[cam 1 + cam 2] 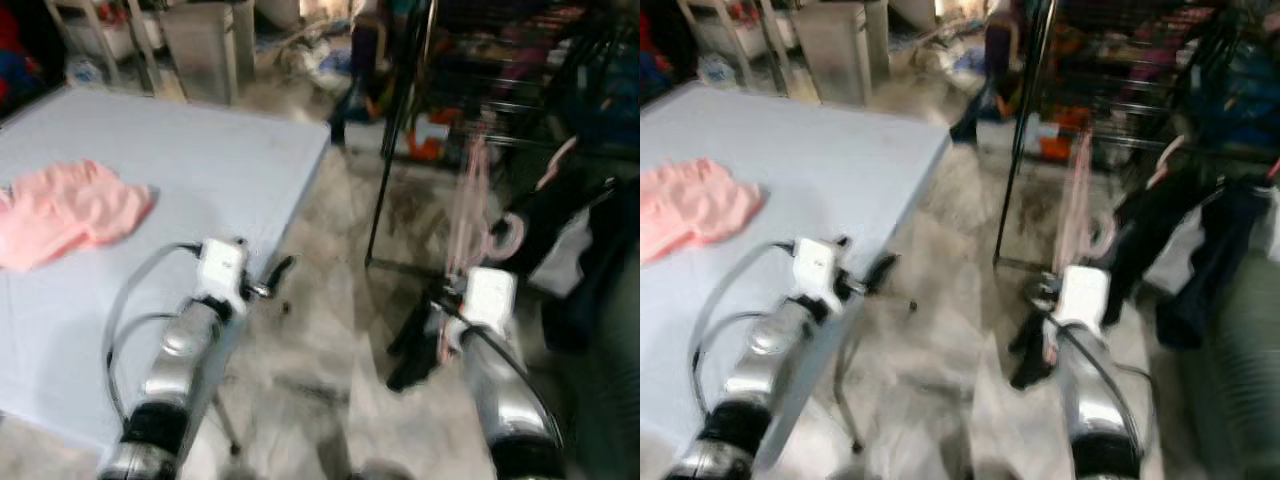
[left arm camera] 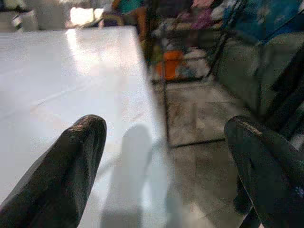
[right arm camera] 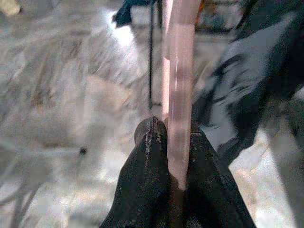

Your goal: Hang hanger

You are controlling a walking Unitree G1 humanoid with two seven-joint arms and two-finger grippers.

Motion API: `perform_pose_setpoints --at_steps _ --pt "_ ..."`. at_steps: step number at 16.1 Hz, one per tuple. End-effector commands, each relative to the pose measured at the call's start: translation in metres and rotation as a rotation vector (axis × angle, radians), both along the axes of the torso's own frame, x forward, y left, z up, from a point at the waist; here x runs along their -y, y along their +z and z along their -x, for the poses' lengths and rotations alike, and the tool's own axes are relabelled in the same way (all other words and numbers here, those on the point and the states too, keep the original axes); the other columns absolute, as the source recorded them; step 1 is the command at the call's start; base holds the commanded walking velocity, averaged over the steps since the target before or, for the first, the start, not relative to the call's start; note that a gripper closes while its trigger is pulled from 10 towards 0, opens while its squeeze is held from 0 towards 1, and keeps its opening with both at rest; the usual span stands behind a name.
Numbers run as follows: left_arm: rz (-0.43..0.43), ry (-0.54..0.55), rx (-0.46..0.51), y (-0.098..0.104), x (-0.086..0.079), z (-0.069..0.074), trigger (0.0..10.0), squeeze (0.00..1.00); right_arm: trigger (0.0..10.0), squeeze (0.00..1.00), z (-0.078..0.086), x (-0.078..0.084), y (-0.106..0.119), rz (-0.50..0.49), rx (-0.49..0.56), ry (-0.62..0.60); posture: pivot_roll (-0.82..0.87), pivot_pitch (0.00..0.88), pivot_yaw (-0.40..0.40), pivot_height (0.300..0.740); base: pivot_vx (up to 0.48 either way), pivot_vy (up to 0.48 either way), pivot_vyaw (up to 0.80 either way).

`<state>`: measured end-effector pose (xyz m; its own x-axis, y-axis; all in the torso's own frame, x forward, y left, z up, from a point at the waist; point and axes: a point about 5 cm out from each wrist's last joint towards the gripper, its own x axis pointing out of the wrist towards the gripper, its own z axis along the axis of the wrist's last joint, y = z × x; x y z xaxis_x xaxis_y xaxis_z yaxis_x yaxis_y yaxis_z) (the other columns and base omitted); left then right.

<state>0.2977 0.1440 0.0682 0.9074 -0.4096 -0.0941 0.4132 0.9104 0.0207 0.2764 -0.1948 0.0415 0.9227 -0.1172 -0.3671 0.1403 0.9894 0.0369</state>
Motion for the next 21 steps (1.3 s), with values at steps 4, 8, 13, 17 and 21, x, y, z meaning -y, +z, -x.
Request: perform_pose_setpoints --at_steps 4,8,13,17,21 --pt "0.016 0.02 0.033 0.004 0.004 0.005 10.0 0.0 10.0 0.0 -0.002 0.014 0.006 0.017 -0.022 -0.031 0.0 0.0 -0.076 0.74 0.0 0.0 0.0" --pt "0.043 0.043 0.035 0.004 0.003 0.009 10.0 0.0 10.0 0.0 -0.014 0.002 0.011 0.021 -0.028 0.004 0.0 0.0 -0.1 0.74 0.0 0.0 0.0" --pt "0.043 0.004 0.021 0.006 0.005 0.002 10.0 0.0 10.0 0.0 -0.007 0.0 0.005 0.016 -0.062 -0.001 -0.04 0.0 -0.031 0.74 0.0 -0.193 0.0" --pt "0.038 -0.006 0.009 0.005 0.003 0.002 10.0 0.0 10.0 0.0 -0.005 -0.002 -0.001 -0.021 -0.109 -0.03 -0.05 0.0 -0.009 0.74 0.0 -0.189 0.0" --pt "0.053 0.006 0.019 0.006 0.002 0.0 10.0 0.0 10.0 0.0 -0.002 -0.01 -0.013 -0.056 -0.215 0.018 -0.05 0.0 -0.007 0.74 0.0 0.0 0.0"
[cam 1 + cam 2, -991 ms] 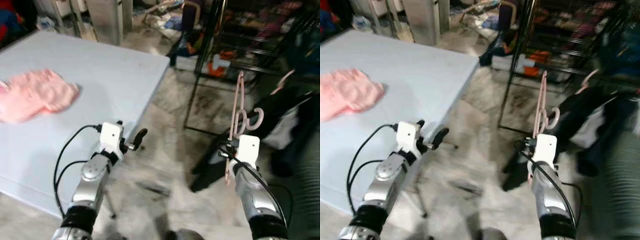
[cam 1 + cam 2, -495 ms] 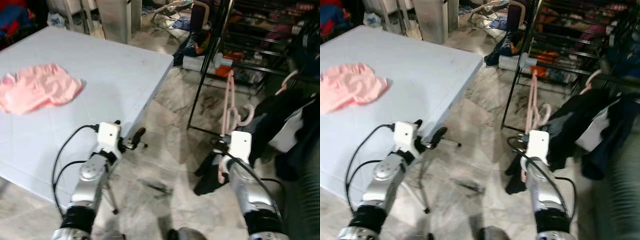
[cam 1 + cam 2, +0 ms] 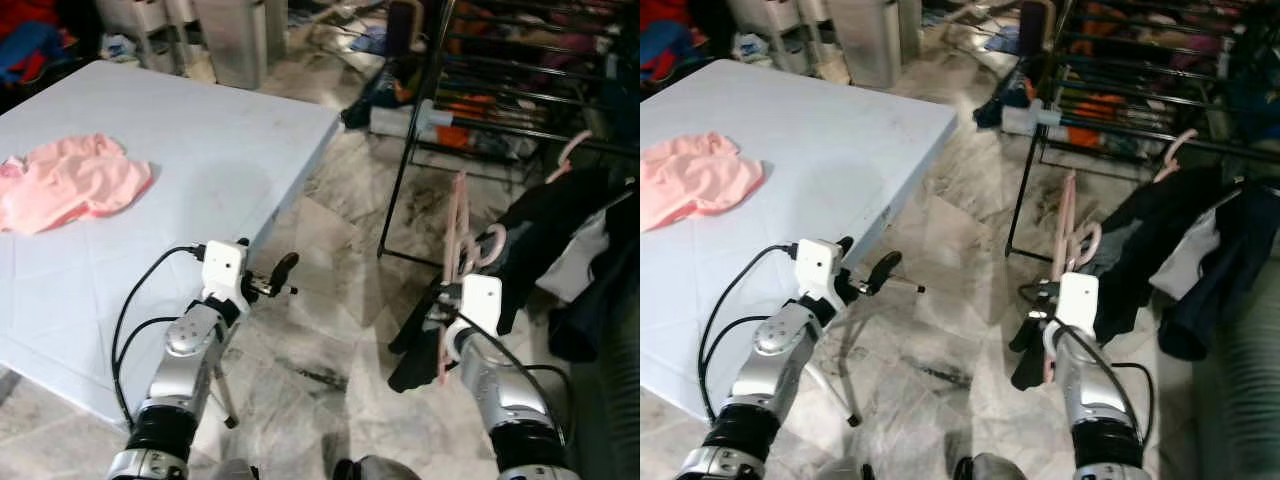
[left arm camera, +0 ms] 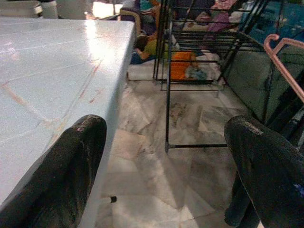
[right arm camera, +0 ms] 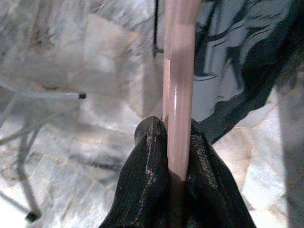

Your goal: Hang hanger

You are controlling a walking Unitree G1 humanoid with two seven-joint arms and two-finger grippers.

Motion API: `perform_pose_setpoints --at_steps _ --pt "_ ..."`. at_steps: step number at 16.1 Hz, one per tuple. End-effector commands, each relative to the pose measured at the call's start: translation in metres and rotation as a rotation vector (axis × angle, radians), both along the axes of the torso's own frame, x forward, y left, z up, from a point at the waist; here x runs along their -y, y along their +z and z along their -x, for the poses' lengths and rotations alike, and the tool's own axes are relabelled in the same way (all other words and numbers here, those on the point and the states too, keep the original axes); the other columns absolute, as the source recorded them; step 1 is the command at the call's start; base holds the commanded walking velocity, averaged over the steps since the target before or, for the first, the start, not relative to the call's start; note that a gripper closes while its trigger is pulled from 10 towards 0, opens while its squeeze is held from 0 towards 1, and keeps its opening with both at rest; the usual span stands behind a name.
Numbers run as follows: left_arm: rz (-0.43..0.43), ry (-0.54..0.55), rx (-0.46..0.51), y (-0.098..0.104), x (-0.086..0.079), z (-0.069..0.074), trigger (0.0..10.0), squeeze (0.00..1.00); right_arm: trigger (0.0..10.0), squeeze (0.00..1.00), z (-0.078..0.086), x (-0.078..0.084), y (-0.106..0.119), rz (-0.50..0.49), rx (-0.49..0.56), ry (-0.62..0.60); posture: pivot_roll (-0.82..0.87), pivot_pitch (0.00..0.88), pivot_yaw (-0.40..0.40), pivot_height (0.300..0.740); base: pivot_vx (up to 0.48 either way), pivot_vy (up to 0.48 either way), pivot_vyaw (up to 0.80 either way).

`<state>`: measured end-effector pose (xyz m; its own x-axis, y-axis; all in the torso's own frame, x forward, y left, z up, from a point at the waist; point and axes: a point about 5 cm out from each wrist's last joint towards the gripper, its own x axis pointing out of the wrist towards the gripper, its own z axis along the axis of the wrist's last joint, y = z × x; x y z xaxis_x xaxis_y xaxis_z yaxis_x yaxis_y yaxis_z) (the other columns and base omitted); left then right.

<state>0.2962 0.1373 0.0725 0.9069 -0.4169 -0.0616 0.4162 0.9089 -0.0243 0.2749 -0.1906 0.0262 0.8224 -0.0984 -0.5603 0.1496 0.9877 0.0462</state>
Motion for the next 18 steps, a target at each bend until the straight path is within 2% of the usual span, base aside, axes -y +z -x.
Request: perform_pose_setpoints --at_steps 1,6,14,18 --pt "0.003 0.001 0.012 0.002 -0.004 0.0 10.0 0.0 10.0 0.0 -0.005 -0.007 0.002 -0.021 0.0 0.02 -0.05 0.0 -0.008 0.74 0.289 0.0 0.0" --pt "0.011 -0.011 0.019 0.003 -0.002 0.0 10.0 0.0 10.0 0.0 -0.009 -0.011 0.004 -0.027 -0.006 0.031 -0.05 0.0 -0.009 0.74 0.395 0.0 0.0" --pt "0.022 -0.025 0.019 0.003 0.003 0.0 10.0 0.0 10.0 0.0 -0.016 0.0 0.008 -0.008 0.002 -0.05 -0.06 0.0 -0.006 0.74 0.446 0.0 0.0" --pt "0.011 -0.028 -0.003 -0.001 0.006 0.001 10.0 0.0 10.0 0.0 -0.015 0.001 0.006 0.011 -0.016 -0.061 -0.06 0.0 -0.006 0.74 0.099 0.0 -0.76"
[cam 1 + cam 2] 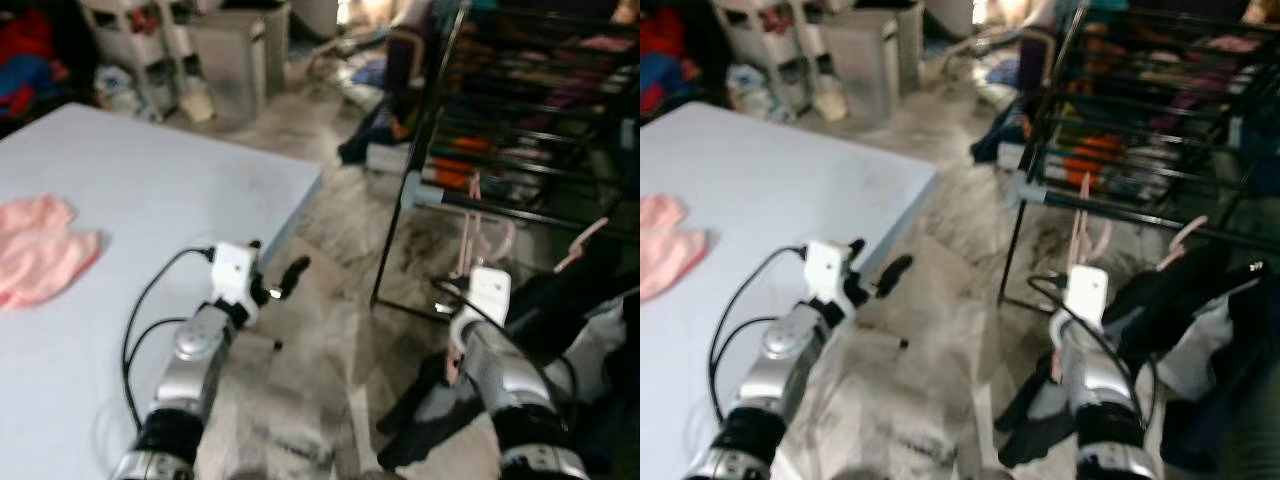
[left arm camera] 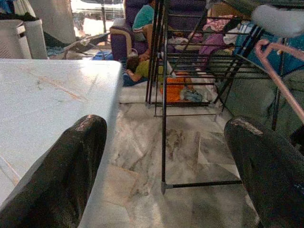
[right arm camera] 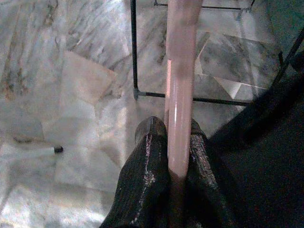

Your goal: Hang hanger

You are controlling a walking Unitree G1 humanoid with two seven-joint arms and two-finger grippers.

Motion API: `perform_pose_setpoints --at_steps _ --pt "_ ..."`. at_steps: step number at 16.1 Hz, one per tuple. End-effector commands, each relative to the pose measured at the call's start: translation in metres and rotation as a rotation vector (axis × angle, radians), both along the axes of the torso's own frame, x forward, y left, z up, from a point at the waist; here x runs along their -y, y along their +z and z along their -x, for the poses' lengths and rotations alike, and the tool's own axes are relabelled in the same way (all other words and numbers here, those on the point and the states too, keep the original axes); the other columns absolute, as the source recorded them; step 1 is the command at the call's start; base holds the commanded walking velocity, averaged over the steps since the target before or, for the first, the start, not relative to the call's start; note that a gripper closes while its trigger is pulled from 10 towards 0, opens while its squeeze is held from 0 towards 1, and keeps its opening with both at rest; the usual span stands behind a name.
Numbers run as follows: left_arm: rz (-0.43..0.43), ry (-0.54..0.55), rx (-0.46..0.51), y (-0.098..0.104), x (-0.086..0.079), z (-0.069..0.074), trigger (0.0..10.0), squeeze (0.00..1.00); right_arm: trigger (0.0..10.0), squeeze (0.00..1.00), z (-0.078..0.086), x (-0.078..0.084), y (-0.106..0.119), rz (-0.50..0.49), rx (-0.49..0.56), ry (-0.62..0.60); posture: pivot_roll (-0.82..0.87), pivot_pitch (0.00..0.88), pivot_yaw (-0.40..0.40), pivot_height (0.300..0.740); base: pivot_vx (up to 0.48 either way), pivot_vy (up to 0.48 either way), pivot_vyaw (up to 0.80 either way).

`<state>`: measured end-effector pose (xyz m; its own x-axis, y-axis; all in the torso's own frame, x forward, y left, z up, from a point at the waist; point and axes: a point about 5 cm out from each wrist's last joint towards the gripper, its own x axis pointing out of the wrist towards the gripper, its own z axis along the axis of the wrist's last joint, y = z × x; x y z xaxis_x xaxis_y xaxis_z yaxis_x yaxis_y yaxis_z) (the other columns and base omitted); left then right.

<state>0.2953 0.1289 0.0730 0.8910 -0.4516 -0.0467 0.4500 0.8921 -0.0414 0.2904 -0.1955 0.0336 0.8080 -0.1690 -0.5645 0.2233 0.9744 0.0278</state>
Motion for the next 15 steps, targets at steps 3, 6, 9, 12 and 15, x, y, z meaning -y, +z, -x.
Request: perform_pose_setpoints --at_steps 3,6,9,12,15 --pt "-0.016 0.017 -0.014 -0.002 -0.003 0.0 10.0 0.0 10.0 0.0 0.002 0.002 -0.004 0.021 -0.031 -0.008 -0.05 0.0 -0.009 0.74 0.0 0.0 -0.69" --pt "-0.011 0.015 -0.011 -0.001 -0.004 -0.001 10.0 0.0 10.0 0.0 0.007 0.012 -0.007 0.092 -0.067 -0.041 -0.06 0.0 -0.008 0.74 0.0 0.0 0.0" --pt "-0.009 0.019 -0.011 -0.001 -0.004 -0.002 10.0 0.0 10.0 0.0 0.013 0.023 -0.013 0.124 -0.107 -0.065 -0.05 0.0 -0.009 0.74 0.0 0.0 0.0" --pt "-0.01 0.02 -0.013 0.0 -0.005 -0.003 10.0 0.0 10.0 0.0 0.005 0.011 -0.008 0.066 -0.061 -0.022 -0.05 0.0 -0.008 0.74 0.0 0.0 0.0" --pt "-0.009 0.021 -0.01 0.001 -0.007 -0.004 10.0 0.0 10.0 0.0 -0.01 -0.028 0.005 -0.004 0.024 0.18 -0.05 0.0 -0.009 0.74 0.0 0.0 0.0"
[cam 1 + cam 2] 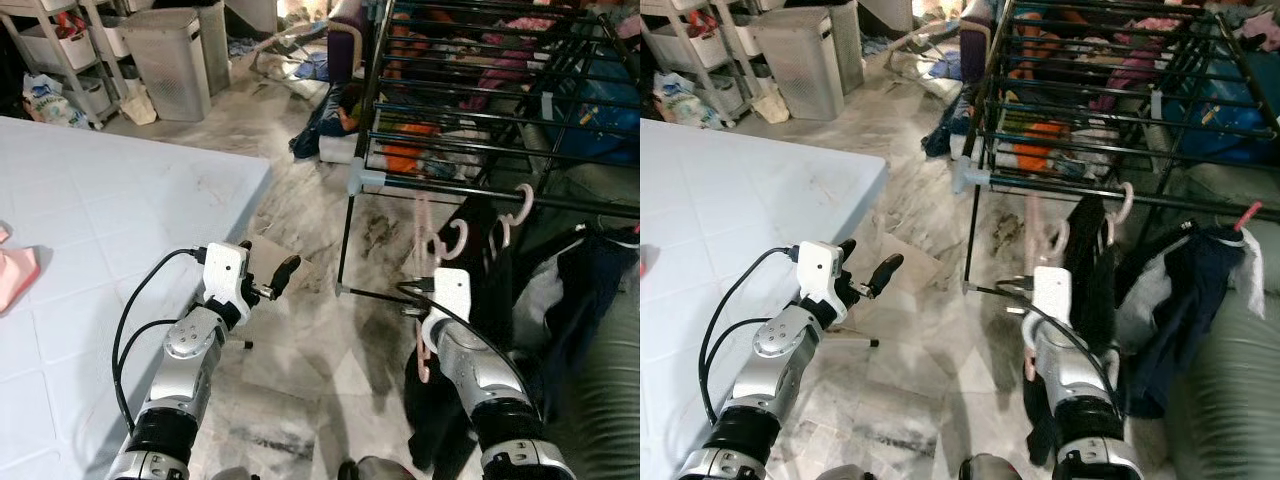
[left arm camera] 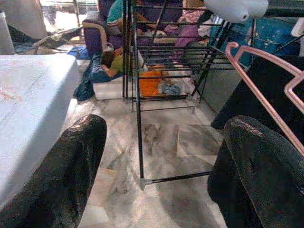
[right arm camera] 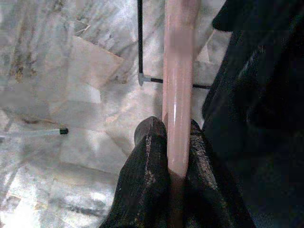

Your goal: Hang hanger

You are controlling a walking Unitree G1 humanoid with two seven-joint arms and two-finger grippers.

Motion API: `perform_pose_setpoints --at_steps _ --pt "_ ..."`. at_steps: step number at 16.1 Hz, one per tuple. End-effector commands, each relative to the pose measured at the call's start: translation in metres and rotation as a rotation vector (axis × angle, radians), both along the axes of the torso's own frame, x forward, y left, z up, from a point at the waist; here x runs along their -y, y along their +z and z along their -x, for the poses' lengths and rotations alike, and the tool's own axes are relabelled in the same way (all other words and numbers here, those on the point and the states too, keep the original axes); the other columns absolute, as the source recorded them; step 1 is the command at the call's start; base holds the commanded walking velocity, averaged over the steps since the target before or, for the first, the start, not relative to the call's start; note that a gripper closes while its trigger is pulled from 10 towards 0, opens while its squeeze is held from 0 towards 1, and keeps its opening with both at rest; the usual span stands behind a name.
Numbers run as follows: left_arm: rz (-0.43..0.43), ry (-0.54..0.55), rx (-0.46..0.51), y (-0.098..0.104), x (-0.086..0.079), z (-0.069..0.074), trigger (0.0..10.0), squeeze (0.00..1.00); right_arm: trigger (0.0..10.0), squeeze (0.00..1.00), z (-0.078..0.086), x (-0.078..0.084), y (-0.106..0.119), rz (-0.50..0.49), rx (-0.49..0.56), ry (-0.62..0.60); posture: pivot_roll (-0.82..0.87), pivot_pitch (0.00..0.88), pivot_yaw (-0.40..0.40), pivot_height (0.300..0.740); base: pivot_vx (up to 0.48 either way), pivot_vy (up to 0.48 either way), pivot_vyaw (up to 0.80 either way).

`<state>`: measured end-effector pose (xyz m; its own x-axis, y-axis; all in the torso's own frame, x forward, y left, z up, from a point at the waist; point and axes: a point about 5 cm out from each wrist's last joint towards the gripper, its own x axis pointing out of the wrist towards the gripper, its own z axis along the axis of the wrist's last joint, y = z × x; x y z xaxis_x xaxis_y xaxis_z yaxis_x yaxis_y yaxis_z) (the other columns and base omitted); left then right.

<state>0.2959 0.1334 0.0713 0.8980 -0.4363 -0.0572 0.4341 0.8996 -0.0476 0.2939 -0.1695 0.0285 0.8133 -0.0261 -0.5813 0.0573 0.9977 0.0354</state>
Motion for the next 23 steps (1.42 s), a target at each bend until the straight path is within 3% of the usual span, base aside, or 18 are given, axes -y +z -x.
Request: perform_pose_setpoints --at_steps 1,5,8,11,15,20,23 --pt "-0.009 0.004 0.002 0.002 -0.002 -0.003 10.0 0.0 10.0 0.0 -0.007 -0.002 0.009 0.007 0.041 0.004 -0.04 0.0 -0.009 0.74 0.0 0.247 0.0" --pt "-0.002 -0.013 0.005 0.003 0.001 -0.002 10.0 0.0 10.0 0.0 -0.021 0.01 0.026 0.078 0.148 -0.086 -0.05 0.0 -0.007 0.74 0.0 0.258 0.0" --pt "-0.002 -0.015 0.001 0.001 0.004 -0.001 10.0 0.0 10.0 0.0 -0.034 0.02 0.036 0.074 0.181 -0.182 -0.05 0.0 -0.007 0.74 0.0 0.086 0.0" --pt "-0.012 -0.021 -0.003 0.0 0.002 0.004 10.0 0.0 10.0 0.0 -0.049 0.04 0.052 0.071 0.206 -0.303 -0.03 0.0 -0.005 0.74 0.0 0.0 0.0" --pt "-0.008 -0.021 -0.002 0.001 0.001 0.003 10.0 0.0 10.0 0.0 -0.051 0.041 0.052 0.067 0.2 -0.311 -0.03 0.0 0.004 0.74 0.0 0.0 0.0" --pt "-0.02 -0.025 -0.014 -0.001 -0.001 0.008 10.0 0.0 10.0 0.0 -0.067 0.025 0.059 0.028 0.161 -0.18 -0.01 0.0 0.002 0.74 0.0 0.0 0.0" --pt "-0.028 -0.013 -0.026 -0.004 -0.006 0.017 10.0 0.0 10.0 0.0 -0.075 0.003 0.062 0.038 0.133 -0.064 0.01 0.026 -0.017 0.74 0.0 0.0 0.0"
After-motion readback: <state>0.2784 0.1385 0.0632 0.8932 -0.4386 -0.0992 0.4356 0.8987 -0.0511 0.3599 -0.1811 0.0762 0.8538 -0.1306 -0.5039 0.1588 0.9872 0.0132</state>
